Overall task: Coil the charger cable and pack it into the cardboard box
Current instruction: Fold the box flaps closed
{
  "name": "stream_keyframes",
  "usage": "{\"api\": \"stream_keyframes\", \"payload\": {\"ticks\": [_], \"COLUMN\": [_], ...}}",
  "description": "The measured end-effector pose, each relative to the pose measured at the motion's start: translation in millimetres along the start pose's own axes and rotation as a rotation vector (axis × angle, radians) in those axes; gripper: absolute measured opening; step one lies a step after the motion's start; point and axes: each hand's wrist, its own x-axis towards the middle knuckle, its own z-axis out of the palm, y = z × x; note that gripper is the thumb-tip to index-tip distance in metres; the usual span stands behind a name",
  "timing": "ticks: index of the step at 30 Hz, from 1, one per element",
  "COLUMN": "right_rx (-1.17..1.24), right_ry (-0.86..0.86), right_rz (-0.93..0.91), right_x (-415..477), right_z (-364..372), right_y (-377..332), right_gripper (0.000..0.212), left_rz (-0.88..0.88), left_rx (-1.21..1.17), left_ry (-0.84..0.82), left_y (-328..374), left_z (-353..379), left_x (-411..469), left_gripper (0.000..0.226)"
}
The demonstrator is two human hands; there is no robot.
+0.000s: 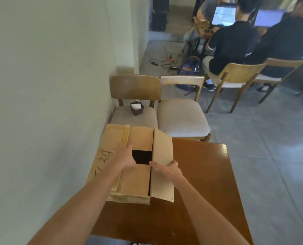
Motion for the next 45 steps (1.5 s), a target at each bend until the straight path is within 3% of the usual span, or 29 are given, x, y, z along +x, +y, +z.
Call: {"api": "stream_keyframes", "payload": {"ticks": [2, 5, 7, 10, 14, 18, 23, 25, 30, 33, 36, 41, 45], "right_rx": [-0.042, -0.132, -0.186, -0.176, -0.308, -0.511, -1.024, -1.157, -1.194, -1.220, -1.254, -1.278, -1.264], "right_ry": [0.088, 0.335, 0.489, 0.479, 0.233, 0.057, -0.071, -0.103, -0.114, -0.116, -0.113, -0.110, -0.092], "right_rz": [-0.053, -0.258, -0.394, -0.621, -0.806, -0.779, -0.716, -0.718, -0.724, -0.724, -0.690, -0.458, -0.386], "right_x": [-1.4, -3.4, -10.7, -27.9, -47.8, -57.2, -46.5, -42.6, -41.9, -45.1, -50.2, -51.0, -49.5], "right_z": [-14.7, -41.0, -50.1, -41.7, 2.9, 48.6, 69.8, 69.1, 60.7, 58.6, 54.3, 24.0, -22.2], "right_y": [1.1, -8.9, -28.6, -63.7, -95.0, -97.6, -79.2, -73.9, -81.0, -82.1, -85.5, -83.4, -64.9], "right_gripper": [0.125, 0.062, 0.031, 0.032, 0.016, 0.044, 0.048, 0.065, 0.094, 0.096, 0.098, 0.134, 0.139], "left_rz": [-0.019, -0.029, -0.040, -0.030, -0.039, 0.030, -0.017, -0.018, -0.098, -0.141, -0.153, -0.039, 0.098], "left_rx": [-0.008, -0.005, -0.054, -0.170, -0.208, -0.176, -0.114, -0.051, 0.000, -0.135, -0.124, -0.008, 0.072], "left_ry": [0.011, 0.014, 0.023, 0.071, 0.085, 0.134, 0.127, 0.110, 0.068, 0.045, 0.014, -0.069, -0.186], "left_y": [1.5, 4.0, 3.6, -0.7, -8.8, -20.1, -41.6, -47.8, -59.6, -65.0, -59.7, -24.1, 24.4], "left_z": [-2.3, -8.0, -10.8, -13.3, -16.2, -16.8, -16.9, -14.5, -9.6, -7.3, -8.4, -9.7, -4.1], "left_x": [1.9, 4.0, 5.2, 8.3, 5.5, -5.3, -19.4, -22.2, -25.8, -27.4, -31.3, -40.2, -47.7], "left_gripper": [0.095, 0.088, 0.082, 0.061, 0.051, 0.030, 0.037, 0.037, 0.055, 0.059, 0.071, 0.097, 0.120]}}
